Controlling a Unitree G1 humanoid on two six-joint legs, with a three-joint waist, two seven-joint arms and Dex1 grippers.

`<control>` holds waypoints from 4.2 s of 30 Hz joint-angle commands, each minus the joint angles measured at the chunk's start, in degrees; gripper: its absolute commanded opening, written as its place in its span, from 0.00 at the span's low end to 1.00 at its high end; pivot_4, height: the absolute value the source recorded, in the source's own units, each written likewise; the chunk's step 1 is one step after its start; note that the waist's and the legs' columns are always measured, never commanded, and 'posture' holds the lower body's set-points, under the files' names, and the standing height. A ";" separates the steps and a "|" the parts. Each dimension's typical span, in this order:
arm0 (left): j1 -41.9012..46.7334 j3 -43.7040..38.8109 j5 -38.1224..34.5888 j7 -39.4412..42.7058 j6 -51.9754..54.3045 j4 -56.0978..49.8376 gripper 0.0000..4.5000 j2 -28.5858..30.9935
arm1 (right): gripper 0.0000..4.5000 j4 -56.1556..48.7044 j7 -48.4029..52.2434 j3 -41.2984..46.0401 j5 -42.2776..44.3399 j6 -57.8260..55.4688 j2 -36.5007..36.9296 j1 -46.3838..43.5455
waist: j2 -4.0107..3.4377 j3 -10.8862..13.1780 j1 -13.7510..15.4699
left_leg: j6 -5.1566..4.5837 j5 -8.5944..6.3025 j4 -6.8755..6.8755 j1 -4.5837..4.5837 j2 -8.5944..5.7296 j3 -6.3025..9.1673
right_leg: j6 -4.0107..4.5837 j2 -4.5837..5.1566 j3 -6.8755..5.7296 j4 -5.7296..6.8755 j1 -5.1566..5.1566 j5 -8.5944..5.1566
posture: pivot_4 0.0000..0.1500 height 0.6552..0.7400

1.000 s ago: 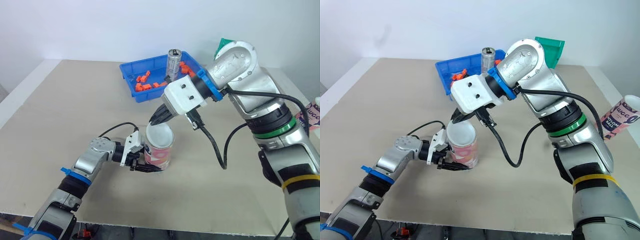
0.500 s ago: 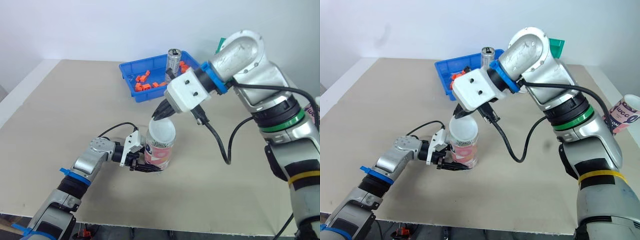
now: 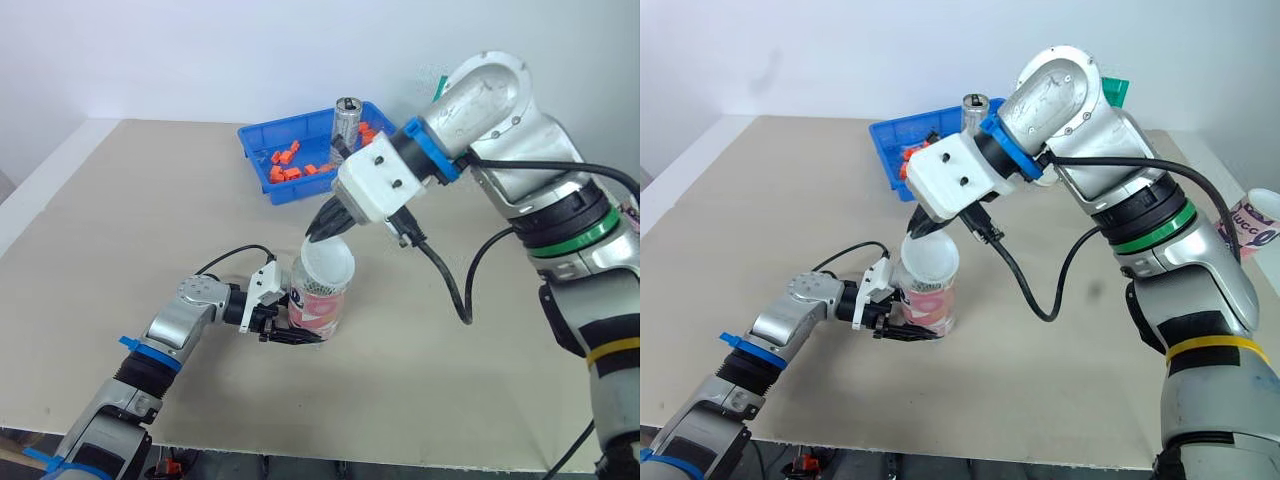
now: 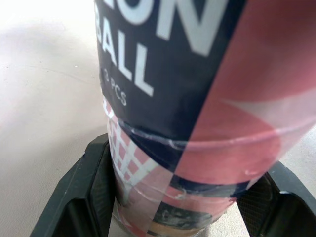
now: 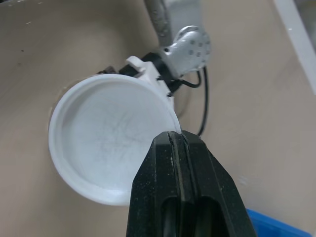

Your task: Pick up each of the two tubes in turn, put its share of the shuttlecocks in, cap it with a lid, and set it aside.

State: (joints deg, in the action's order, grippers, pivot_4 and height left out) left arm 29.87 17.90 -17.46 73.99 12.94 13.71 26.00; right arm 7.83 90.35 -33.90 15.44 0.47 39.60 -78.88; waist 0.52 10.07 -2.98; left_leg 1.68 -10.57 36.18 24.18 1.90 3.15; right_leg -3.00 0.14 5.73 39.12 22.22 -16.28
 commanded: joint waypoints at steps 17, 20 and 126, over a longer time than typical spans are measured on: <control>-1.18 -0.58 3.12 -2.05 1.56 1.73 0.63 1.85 | 0.00 0.73 2.14 3.30 -4.03 2.32 -3.07 -0.32 | 0.01 0.00 0.02 | 0.01 0.01 -0.04 0.01 0.00 0.01 | 0.03 0.00 -0.01 0.00 0.03 -0.01 | 1.00 1.00; -0.78 -0.51 3.30 -2.05 1.27 2.27 0.63 1.68 | 0.00 1.16 2.14 3.62 -3.59 2.32 -3.71 -1.10 | 0.00 0.00 0.02 | 0.02 0.02 -0.05 0.01 0.00 0.01 | 0.03 0.00 -0.01 0.00 0.03 -0.01 | 1.00 1.00; -1.18 -1.22 2.73 -2.92 1.07 1.77 0.63 2.10 | 0.02 -3.66 2.14 10.02 4.15 -11.35 -2.06 7.07 | 0.29 -0.09 -0.01 | 0.38 0.48 -0.78 -0.65 -0.01 0.01 | 0.39 0.02 0.06 -0.04 -0.28 -0.09 | 1.00 1.00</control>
State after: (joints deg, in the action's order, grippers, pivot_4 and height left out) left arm 29.27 17.01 -18.02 72.85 13.73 13.82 26.35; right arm 3.87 90.29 -29.54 15.38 -7.19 37.22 -68.90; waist 0.81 9.97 -2.98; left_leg 2.06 -10.08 35.40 23.60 1.89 3.16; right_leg -2.60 0.17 5.79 39.08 21.98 -16.37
